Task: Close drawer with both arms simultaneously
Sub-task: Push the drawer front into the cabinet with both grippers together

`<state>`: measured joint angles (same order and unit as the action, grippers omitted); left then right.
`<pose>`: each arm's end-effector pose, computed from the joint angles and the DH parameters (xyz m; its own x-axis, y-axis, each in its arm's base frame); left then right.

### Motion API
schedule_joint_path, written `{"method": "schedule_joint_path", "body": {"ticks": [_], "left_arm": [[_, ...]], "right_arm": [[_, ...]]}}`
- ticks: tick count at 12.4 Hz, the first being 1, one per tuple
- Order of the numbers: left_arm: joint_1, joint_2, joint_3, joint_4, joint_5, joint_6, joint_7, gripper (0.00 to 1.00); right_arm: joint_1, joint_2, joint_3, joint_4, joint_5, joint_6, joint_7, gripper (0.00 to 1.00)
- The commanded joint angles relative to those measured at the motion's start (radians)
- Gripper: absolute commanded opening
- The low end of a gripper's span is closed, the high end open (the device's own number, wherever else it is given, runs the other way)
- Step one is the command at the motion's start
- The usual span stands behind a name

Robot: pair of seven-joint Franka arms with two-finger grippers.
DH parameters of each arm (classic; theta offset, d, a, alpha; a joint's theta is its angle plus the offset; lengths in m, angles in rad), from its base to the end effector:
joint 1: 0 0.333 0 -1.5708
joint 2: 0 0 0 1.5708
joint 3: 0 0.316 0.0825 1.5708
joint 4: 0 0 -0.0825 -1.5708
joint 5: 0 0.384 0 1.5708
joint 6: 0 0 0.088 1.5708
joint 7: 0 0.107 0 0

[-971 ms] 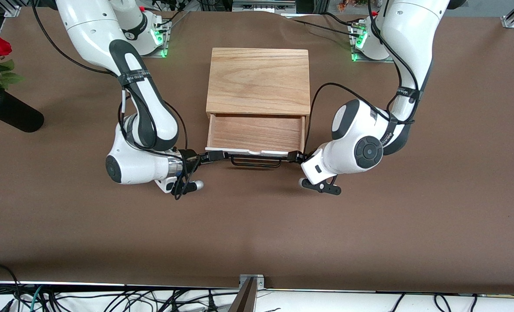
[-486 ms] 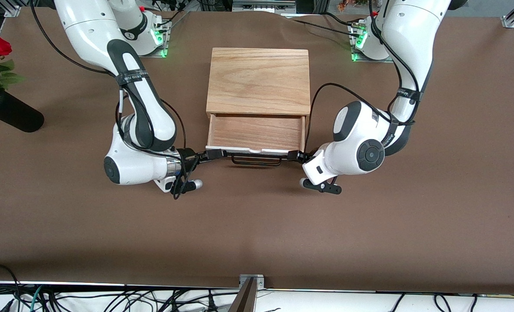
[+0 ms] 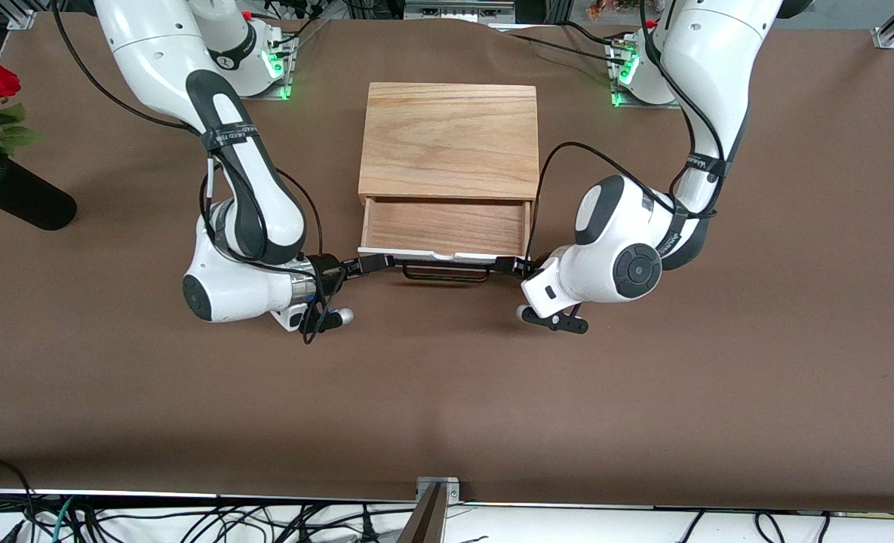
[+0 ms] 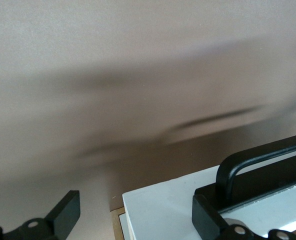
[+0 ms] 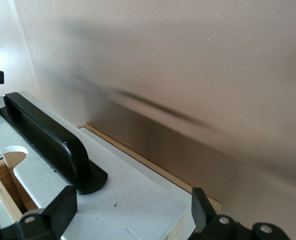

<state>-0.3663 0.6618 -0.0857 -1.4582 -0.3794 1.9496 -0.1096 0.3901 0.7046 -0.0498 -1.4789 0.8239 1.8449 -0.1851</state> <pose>0.6246 -0.3194 0.2878 0.9525 -0.1927 -0.2359 -0.1046 -0.9343 0.3409 0.6296 0.2907 0.2562 0.9246 0.2552 -0.2828 0.0156 -0.7671 -0.6414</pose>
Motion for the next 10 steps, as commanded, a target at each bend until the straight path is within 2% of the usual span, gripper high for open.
{"method": "schedule_joint_path", "body": {"ticks": [1,4,7,10], "left_arm": [[0.009,-0.033,-0.014,-0.044,-0.026,-0.099,0.021,1.0],[0.02,-0.065,-0.014,-0.07,-0.024,-0.152,0.022,1.0],[0.021,-0.105,-0.017,-0.149,-0.026,-0.152,0.066,1.0],[0.024,-0.14,-0.019,-0.2,-0.026,-0.153,0.071,1.0]], "right_arm": [[0.004,-0.076,0.007,-0.164,-0.017,-0.053,-0.115,1.0],[0.022,-0.076,0.007,-0.167,-0.019,-0.046,-0.116,1.0],[0.035,-0.082,0.011,-0.188,-0.028,-0.055,-0.116,1.0],[0.039,-0.115,0.027,-0.265,-0.031,-0.059,-0.116,1.0]]}}
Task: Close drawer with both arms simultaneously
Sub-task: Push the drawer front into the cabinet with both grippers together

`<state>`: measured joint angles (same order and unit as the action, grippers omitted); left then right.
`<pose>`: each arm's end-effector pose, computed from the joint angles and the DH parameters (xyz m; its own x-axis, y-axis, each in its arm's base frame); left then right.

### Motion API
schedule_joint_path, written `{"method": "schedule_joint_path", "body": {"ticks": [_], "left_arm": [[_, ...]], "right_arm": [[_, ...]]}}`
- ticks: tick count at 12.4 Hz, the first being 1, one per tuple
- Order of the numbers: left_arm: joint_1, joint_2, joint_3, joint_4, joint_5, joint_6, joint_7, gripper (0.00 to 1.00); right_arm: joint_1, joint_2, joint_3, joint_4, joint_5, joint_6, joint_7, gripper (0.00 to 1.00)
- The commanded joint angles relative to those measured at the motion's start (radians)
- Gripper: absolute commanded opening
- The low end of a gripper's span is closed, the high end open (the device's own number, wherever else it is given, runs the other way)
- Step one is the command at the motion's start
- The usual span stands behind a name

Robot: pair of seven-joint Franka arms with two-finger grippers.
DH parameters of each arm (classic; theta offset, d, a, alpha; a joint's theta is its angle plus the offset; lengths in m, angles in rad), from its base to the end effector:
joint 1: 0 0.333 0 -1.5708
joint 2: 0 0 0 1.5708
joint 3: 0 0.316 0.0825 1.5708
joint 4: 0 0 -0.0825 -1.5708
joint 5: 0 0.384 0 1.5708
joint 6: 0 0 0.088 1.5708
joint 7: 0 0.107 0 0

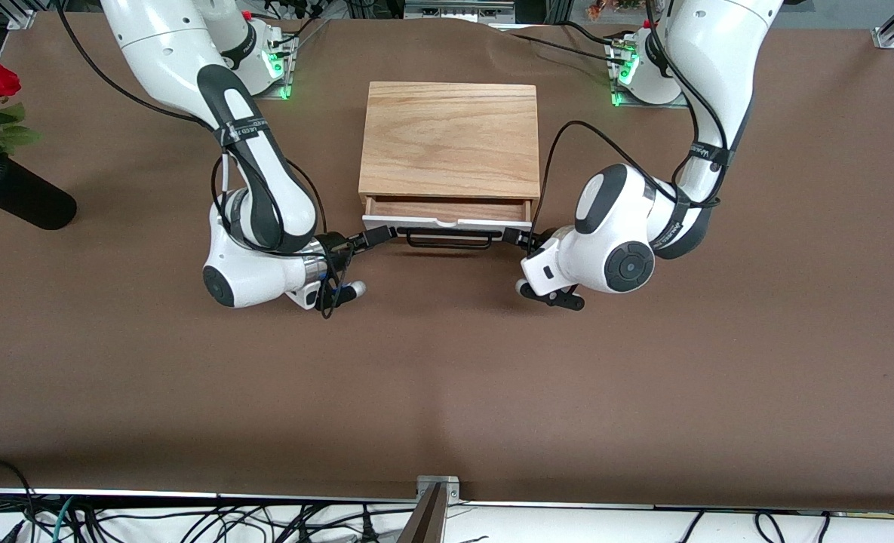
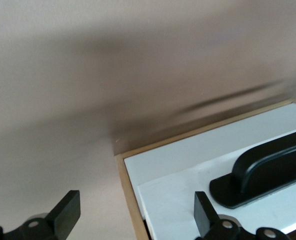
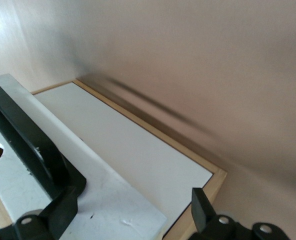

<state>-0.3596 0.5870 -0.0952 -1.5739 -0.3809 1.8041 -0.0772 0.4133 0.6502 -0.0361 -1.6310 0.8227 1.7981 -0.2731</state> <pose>0.5805 -0.3099 0.2824 0.8818 -0.2628 -0.3916 -0.1328 -0.9351 0.3285 0.5780 0.2983 0.2304 0.8618 0.3669 -0.3502 0.0511 -0.7498 -0.6597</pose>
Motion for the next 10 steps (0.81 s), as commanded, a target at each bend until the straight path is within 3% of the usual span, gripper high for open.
{"method": "schedule_joint_path", "body": {"ticks": [1,6,10], "left_arm": [[0.018,-0.076,-0.009,-0.098,-0.024,-0.006,0.039,1.0],[0.016,-0.098,-0.023,-0.136,-0.024,-0.006,0.039,1.0],[0.016,-0.102,-0.023,-0.149,-0.024,-0.006,0.039,1.0]], "right_arm": [[0.018,-0.076,0.016,-0.139,-0.03,-0.014,-0.028,1.0],[0.019,-0.126,0.018,-0.23,-0.053,-0.059,-0.029,1.0],[0.004,-0.112,0.012,-0.158,-0.074,-0.057,-0.032,1.0]]}}
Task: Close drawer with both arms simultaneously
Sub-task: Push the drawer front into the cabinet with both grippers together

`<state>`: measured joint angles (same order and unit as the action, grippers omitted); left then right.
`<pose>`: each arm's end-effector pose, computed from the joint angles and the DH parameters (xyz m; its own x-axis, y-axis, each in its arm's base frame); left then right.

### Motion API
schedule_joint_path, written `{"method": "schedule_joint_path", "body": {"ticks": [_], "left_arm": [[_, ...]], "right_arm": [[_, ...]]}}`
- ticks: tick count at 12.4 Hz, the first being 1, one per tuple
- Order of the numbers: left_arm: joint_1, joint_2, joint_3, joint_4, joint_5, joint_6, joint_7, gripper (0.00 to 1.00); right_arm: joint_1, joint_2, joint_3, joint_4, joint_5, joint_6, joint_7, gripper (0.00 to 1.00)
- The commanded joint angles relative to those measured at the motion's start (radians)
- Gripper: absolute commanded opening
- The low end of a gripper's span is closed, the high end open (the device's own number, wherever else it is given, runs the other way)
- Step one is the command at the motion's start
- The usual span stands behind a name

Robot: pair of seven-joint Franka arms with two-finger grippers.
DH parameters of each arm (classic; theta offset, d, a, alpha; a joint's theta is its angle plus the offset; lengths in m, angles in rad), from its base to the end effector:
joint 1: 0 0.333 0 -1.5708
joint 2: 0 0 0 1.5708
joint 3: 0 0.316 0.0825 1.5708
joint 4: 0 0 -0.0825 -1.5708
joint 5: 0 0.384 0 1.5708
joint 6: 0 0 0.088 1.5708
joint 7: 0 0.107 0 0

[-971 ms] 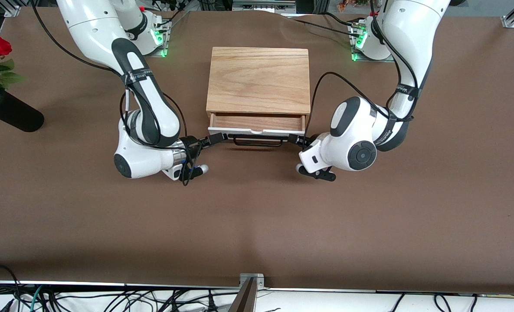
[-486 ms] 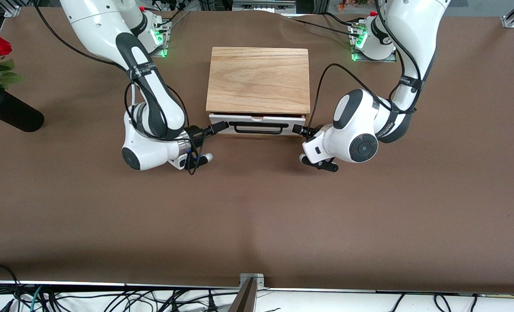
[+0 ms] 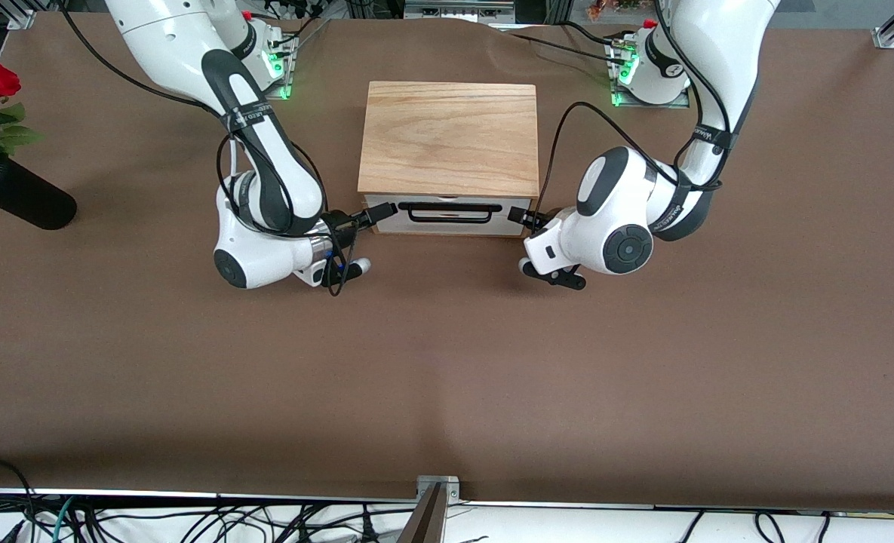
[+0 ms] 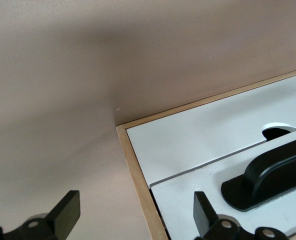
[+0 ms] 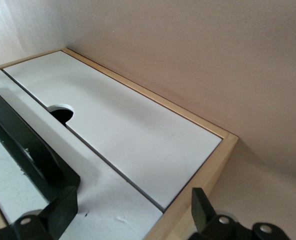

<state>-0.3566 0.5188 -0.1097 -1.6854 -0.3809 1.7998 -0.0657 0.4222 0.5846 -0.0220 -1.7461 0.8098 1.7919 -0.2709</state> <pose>0.5511 -0.3055 0.2810 0.8579 -0.2809 -0.4303 -0.1445 -0.9354 0.3226 0.5438 0.2980 0.2278 0.8313 0.3842 -0.4017 0.0387 -0.7609 -0.6477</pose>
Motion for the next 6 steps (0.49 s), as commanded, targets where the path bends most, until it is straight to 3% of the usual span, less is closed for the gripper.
{"method": "schedule_joint_path", "body": {"ticks": [1,6], "left_arm": [[0.013,-0.036,-0.008,-0.037,-0.024,-0.002,0.027,1.0],[0.013,-0.036,-0.01,-0.037,-0.024,-0.002,0.027,1.0]], "right_arm": [[-0.006,-0.032,-0.006,-0.006,-0.084,-0.046,-0.033,1.0],[-0.092,-0.002,-0.012,0.161,-0.106,-0.042,-0.025,1.0]]}}
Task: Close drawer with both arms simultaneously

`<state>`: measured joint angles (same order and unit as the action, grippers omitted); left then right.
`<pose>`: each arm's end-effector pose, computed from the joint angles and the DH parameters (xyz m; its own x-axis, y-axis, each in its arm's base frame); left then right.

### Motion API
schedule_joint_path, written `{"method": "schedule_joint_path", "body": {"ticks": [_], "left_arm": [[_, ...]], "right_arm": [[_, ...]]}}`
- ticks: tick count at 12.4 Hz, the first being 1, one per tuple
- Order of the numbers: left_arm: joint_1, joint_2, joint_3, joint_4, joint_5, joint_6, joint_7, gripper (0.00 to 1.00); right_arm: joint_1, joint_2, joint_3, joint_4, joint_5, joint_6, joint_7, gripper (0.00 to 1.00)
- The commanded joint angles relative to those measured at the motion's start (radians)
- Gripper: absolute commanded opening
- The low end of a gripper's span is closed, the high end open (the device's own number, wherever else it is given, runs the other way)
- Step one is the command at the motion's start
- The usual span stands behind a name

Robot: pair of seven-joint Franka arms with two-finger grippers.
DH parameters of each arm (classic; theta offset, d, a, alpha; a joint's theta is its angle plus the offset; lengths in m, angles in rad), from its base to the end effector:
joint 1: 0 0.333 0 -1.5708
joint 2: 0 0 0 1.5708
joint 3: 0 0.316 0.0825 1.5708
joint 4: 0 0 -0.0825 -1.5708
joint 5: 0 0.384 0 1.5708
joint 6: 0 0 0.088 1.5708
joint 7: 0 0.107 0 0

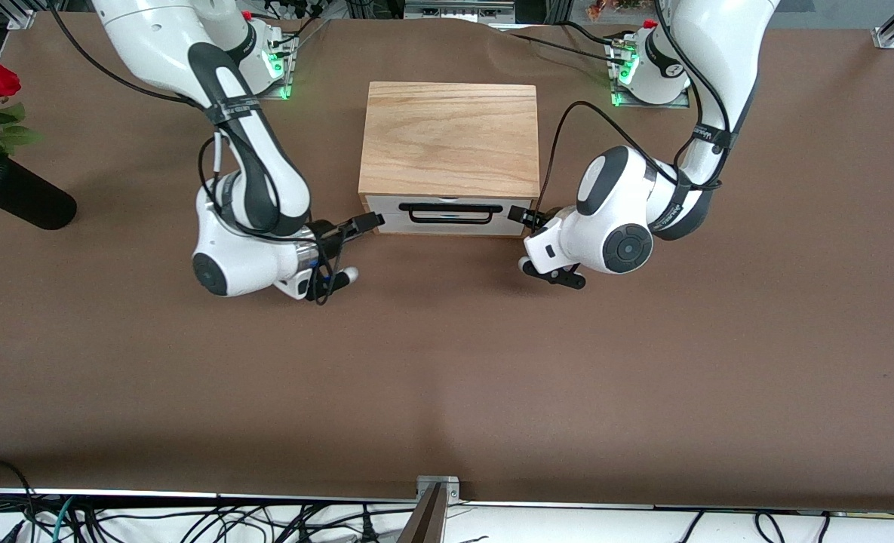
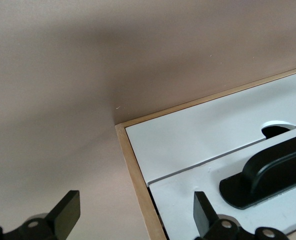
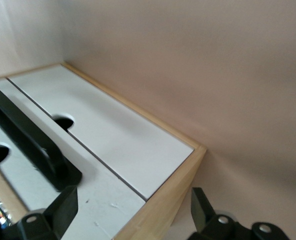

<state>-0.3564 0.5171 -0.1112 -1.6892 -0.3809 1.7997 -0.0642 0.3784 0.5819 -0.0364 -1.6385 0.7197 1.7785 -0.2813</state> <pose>0.5498 -0.3058 0.2806 0.8563 -0.2833 -0.4318 -0.1463 -0.9350 0.3232 0.5874 0.2724 0.2669 0.8680 0.3915 -0.3055 0.1314 -0.7743 -0.6190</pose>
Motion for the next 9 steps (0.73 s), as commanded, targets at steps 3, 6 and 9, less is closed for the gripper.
{"method": "schedule_joint_path", "body": {"ticks": [3,6,9], "left_arm": [[0.014,-0.034,-0.007,-0.024,-0.023,-0.002,0.026,1.0],[0.06,-0.035,0.001,0.043,-0.009,-0.002,0.023,1.0],[0.134,-0.034,0.01,0.152,0.029,0.0,0.021,1.0]], "right_arm": [[-0.064,-0.01,-0.055,0.156,-0.12,-0.028,-0.01,1.0],[-0.064,-0.022,-0.111,0.207,-0.132,-0.039,-0.015,1.0],[-0.062,-0.06,-0.129,0.207,-0.199,-0.034,-0.01,1.0]]}}
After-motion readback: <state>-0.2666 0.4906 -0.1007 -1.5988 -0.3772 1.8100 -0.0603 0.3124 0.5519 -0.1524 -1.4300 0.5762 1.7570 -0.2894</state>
